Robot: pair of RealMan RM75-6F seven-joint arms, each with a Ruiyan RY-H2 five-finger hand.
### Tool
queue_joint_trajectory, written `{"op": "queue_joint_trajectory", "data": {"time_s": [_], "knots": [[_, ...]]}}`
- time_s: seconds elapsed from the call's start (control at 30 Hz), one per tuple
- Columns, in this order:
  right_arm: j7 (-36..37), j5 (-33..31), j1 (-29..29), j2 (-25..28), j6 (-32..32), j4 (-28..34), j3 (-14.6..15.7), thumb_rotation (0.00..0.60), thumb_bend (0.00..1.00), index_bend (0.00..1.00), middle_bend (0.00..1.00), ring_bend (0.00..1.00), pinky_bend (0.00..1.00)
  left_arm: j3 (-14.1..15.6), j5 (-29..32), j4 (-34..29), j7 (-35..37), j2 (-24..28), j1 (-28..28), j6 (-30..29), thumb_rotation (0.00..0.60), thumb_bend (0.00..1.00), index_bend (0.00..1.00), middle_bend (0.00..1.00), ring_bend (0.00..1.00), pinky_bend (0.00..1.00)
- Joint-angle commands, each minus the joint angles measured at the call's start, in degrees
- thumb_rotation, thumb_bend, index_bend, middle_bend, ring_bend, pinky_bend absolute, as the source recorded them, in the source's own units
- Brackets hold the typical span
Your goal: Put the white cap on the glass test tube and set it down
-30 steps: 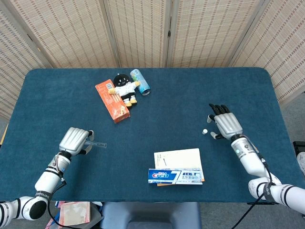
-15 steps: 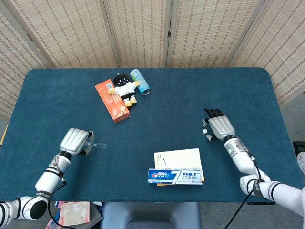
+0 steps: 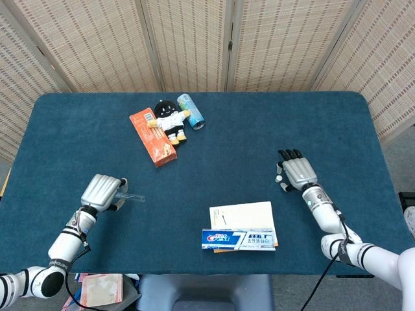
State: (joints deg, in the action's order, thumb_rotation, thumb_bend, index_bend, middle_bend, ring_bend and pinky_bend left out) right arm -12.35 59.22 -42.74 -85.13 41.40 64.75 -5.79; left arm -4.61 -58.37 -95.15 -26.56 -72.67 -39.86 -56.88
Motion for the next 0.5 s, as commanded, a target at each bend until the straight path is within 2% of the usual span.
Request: {"op": "queue_joint_trajectory", "data": {"time_s": [0.03, 0.5], "knots": [[0.0, -0.1, -0.1, -0.4, -0.2, -0.5, -0.2, 0.6, 0.29, 0.42, 0.07, 0.0, 0.0, 0.0, 0.0, 0.1, 0.1, 0.0, 0.0, 0.1, 0.6, 0.34, 0.57, 1.0, 1.0, 1.0], [-0.6, -0.3, -0.5, -1.6, -1.2, -2.0, -1.0, 0.6, 0.3, 0.44, 0.08, 0.0, 0.0, 0.0, -0.2, 0.7, 0.6, -0.1, 0.1, 0.4, 0.6, 0.34, 0.57, 1.0, 1.0, 1.0]]}}
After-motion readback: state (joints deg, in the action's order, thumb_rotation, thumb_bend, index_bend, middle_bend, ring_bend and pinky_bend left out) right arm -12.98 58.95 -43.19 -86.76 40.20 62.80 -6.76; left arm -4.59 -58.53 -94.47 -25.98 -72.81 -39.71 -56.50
